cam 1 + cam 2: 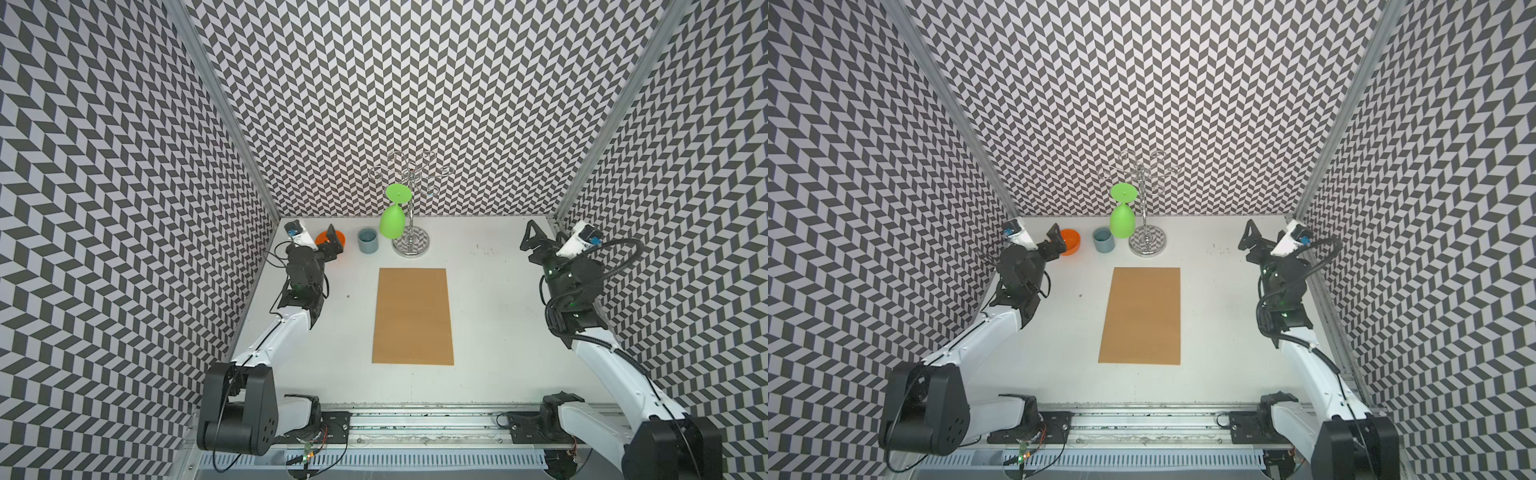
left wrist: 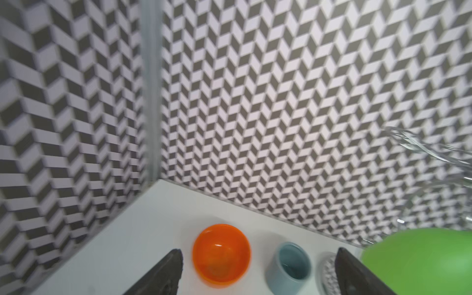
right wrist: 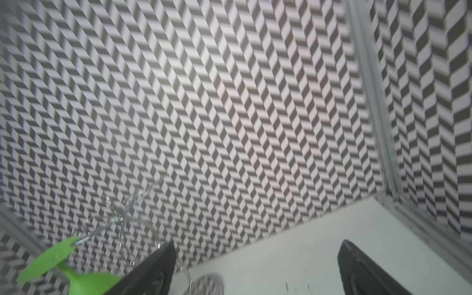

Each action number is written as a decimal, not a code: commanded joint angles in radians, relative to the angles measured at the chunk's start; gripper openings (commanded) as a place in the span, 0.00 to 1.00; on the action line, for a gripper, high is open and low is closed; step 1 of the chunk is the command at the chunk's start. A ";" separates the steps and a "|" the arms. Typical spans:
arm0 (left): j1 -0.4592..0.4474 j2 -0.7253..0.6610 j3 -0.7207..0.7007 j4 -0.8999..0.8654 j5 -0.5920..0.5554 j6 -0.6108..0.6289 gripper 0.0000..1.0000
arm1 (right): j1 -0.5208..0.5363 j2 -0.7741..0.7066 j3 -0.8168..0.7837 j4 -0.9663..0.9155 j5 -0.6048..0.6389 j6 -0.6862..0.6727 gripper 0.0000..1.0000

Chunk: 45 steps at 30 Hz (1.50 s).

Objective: Open the file bag
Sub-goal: Pick up the file bag from the center of the board.

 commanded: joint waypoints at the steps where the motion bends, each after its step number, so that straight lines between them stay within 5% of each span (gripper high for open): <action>1: -0.201 0.010 0.009 -0.286 -0.069 -0.095 0.92 | 0.125 0.151 0.143 -0.491 -0.047 0.084 0.99; 4: -0.340 0.026 0.028 -0.397 -0.143 -0.153 0.90 | 0.213 0.166 0.151 -0.563 0.007 0.093 0.99; 10: -0.388 0.100 0.008 -0.495 -0.042 -0.318 0.85 | 0.219 0.063 -0.107 -0.224 -0.406 0.157 0.98; 13: -0.385 0.137 -0.003 -0.518 -0.014 -0.362 0.80 | 0.252 0.152 -0.038 -0.358 -0.424 0.131 0.89; 26: -0.382 0.086 -0.164 -0.433 0.077 -0.444 0.59 | 0.268 0.267 -0.146 -0.244 -0.510 0.181 0.61; 37: -0.329 0.120 -0.188 -0.395 0.151 -0.475 0.55 | 0.317 0.460 -0.138 -0.166 -0.524 0.205 0.56; 45: -0.327 0.198 -0.202 -0.362 0.187 -0.501 0.34 | 0.356 0.539 -0.122 -0.141 -0.520 0.214 0.52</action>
